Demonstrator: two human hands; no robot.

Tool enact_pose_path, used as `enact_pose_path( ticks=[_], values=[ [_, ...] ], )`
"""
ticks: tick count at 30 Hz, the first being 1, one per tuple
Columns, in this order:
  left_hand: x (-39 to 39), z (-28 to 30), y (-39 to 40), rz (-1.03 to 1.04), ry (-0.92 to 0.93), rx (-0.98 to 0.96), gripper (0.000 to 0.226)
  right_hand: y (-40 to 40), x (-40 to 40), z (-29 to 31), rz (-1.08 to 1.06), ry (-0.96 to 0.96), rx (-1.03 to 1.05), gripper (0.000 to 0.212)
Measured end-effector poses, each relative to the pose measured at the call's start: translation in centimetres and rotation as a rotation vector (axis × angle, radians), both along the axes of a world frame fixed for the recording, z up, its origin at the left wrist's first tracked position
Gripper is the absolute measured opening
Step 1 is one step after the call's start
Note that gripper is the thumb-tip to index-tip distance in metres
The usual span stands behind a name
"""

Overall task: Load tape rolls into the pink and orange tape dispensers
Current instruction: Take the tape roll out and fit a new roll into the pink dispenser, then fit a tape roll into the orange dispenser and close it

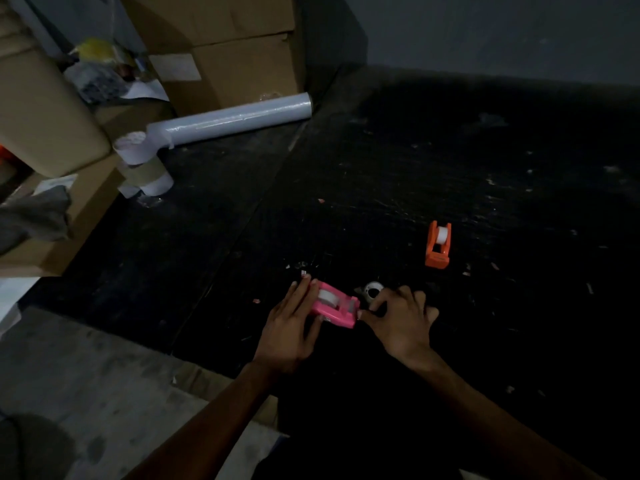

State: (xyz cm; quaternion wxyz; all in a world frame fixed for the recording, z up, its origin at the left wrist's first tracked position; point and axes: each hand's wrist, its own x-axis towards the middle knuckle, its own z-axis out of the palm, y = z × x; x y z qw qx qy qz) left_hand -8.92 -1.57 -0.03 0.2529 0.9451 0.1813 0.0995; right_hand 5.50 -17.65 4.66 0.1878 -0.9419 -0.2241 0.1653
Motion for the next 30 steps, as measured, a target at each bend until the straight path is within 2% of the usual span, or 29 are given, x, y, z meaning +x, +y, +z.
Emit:
enact_pose_path(
  ticks=[2,4,6,8,12,16,19,24,30],
  values=[
    [0.0,0.2,0.1,-0.008,0.003,-0.019,0.067,0.0,0.4,0.2,0.040,-0.045,0.006,0.012],
    [-0.3,0.7,0.1,-0.017,-0.001,-0.085,0.074,0.2,0.7,0.6,0.060,-0.068,0.114,0.007],
    [-0.7,1.1,0.1,0.005,-0.022,-0.182,0.081,0.6,0.7,0.8,0.105,-0.079,0.289,0.013],
    [-1.1,1.1,0.5,0.065,-0.043,-0.202,0.083,1.4,0.4,1.1,0.222,-0.058,0.370,0.027],
    [-1.3,0.0,2.3,0.139,-0.025,-0.068,0.075,3.3,-0.9,0.8,0.539,-0.109,0.153,0.065],
    [-0.9,-1.1,3.7,0.183,0.074,0.103,0.067,4.7,-1.5,0.6,0.609,-0.177,0.081,0.066],
    [0.0,-1.1,3.8,0.202,0.143,0.160,0.068,5.0,-1.1,1.5,0.517,-0.053,0.134,0.068],
    [2.8,-0.6,3.5,0.204,0.227,0.167,0.072,4.2,2.5,3.0,0.205,0.167,0.300,0.081],
    [6.7,-0.2,3.1,0.102,0.311,0.204,0.070,3.8,8.4,2.5,-0.104,0.182,0.325,0.085]
  ],
)
